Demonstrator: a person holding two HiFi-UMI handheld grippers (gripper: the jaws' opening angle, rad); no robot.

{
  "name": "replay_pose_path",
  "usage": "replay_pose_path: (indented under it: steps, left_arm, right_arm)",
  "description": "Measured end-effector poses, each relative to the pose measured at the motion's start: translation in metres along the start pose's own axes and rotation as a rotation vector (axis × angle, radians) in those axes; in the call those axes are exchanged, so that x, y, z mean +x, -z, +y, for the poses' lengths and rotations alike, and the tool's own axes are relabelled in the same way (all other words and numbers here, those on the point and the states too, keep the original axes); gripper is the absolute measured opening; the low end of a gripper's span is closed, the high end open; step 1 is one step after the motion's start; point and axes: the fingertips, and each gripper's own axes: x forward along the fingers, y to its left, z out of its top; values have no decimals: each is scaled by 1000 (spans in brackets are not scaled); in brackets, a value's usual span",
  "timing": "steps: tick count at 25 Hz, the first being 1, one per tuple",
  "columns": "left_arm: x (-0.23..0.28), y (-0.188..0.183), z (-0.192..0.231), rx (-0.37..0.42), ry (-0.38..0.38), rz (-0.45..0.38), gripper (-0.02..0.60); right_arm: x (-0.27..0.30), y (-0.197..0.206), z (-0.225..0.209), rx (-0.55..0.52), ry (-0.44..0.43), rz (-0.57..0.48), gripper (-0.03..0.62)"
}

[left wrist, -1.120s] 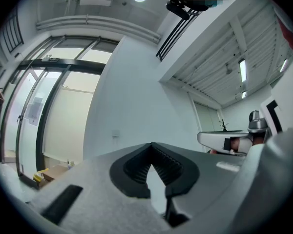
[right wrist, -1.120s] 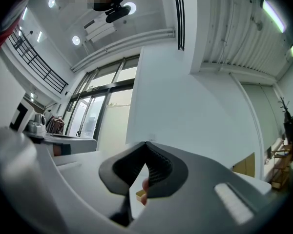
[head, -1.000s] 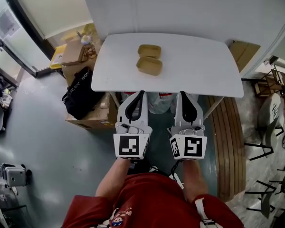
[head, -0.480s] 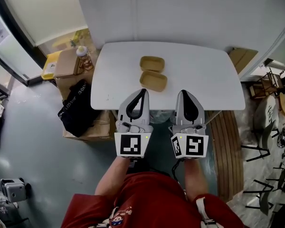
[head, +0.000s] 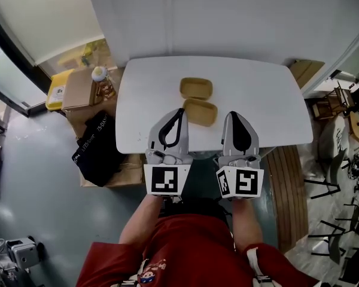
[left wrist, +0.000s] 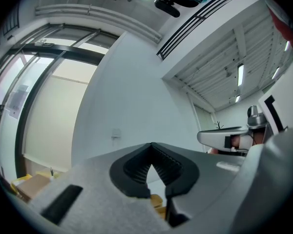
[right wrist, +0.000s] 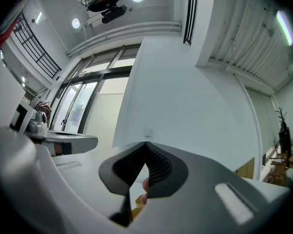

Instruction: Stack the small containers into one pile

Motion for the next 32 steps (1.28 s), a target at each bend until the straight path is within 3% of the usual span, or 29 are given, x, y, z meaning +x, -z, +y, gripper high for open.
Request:
replay_pose_path:
  steps: [9, 22, 32]
  left_arm:
    - [45, 16, -1, 9, -2, 8, 3]
    - [170, 34, -20, 28, -75, 33, 3]
    - [208, 44, -9, 44, -54, 28, 3]
  right_arm:
    - [36, 13, -34, 26, 1, -26, 2]
    - [127, 23, -132, 72, -68, -60, 1]
    - [162, 37, -147, 87, -48, -49, 2]
